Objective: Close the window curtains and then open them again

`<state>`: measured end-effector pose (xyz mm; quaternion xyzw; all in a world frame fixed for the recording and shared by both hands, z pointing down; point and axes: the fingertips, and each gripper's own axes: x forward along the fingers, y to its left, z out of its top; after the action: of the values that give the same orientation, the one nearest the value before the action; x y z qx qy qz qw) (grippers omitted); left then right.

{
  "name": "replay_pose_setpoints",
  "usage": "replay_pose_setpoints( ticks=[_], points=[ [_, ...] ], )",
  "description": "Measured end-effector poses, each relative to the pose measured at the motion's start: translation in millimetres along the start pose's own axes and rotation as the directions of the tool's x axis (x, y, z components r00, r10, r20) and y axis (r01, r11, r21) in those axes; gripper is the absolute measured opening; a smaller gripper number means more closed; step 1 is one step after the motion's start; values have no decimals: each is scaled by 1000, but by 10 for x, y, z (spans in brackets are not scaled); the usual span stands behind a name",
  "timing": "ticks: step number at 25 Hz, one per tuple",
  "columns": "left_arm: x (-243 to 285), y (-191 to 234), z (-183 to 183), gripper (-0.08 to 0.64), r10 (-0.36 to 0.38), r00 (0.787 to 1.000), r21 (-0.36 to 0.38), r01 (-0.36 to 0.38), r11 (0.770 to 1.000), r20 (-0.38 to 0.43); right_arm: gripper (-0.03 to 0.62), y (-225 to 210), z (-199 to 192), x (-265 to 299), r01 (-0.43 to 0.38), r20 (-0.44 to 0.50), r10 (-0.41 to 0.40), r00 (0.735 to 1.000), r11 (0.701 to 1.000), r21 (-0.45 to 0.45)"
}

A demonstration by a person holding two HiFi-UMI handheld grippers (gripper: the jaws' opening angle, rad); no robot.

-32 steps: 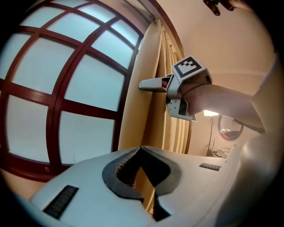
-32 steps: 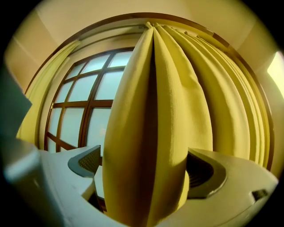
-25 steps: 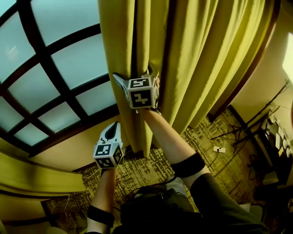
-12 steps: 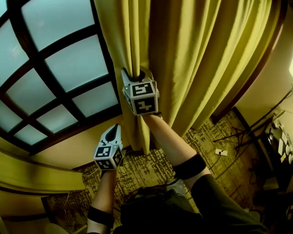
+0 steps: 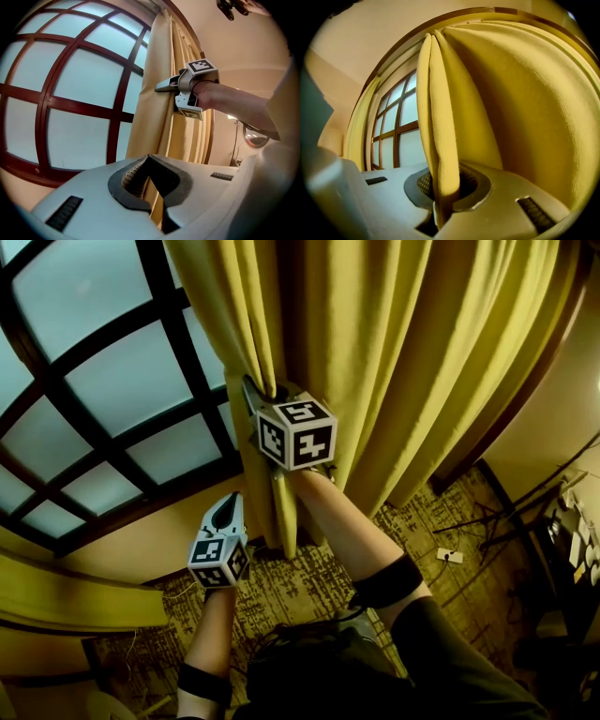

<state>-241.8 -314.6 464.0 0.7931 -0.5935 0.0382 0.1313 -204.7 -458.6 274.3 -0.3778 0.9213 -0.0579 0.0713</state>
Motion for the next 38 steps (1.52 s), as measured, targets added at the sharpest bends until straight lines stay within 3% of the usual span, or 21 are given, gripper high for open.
replay_pose_setpoints(
  ticks=[7, 12, 18, 23, 30, 38],
  points=[
    [267, -303, 68, 3, 11, 1000, 0, -11, 1000, 8, 32, -258, 79, -104, -66, 16, 65, 998, 994, 85],
    [572, -631, 91, 3, 13, 1000, 0, -13, 1000, -2, 32, -716, 224, -315, -76, 41, 70, 997, 983, 167],
    [782, -732, 92, 3, -10, 1000, 5, 10, 1000, 5, 32, -969, 296, -380, -66, 60, 56, 997, 981, 183],
    [1056, -1104, 157, 3, -52, 999, 16, 52, 999, -3, 31, -1429, 515, -617, -63, 105, 38, 994, 969, 239],
    [1404, -1622, 213, 3, -110, 994, 39, 110, 993, -3, 31, -2048, 845, -953, -42, 123, 16, 992, 977, 209],
    [1644, -2037, 315, 3, -152, 988, 72, 151, 986, -4, 31, -2590, 1160, -1206, -15, 165, -28, 986, 967, 255]
  ],
)
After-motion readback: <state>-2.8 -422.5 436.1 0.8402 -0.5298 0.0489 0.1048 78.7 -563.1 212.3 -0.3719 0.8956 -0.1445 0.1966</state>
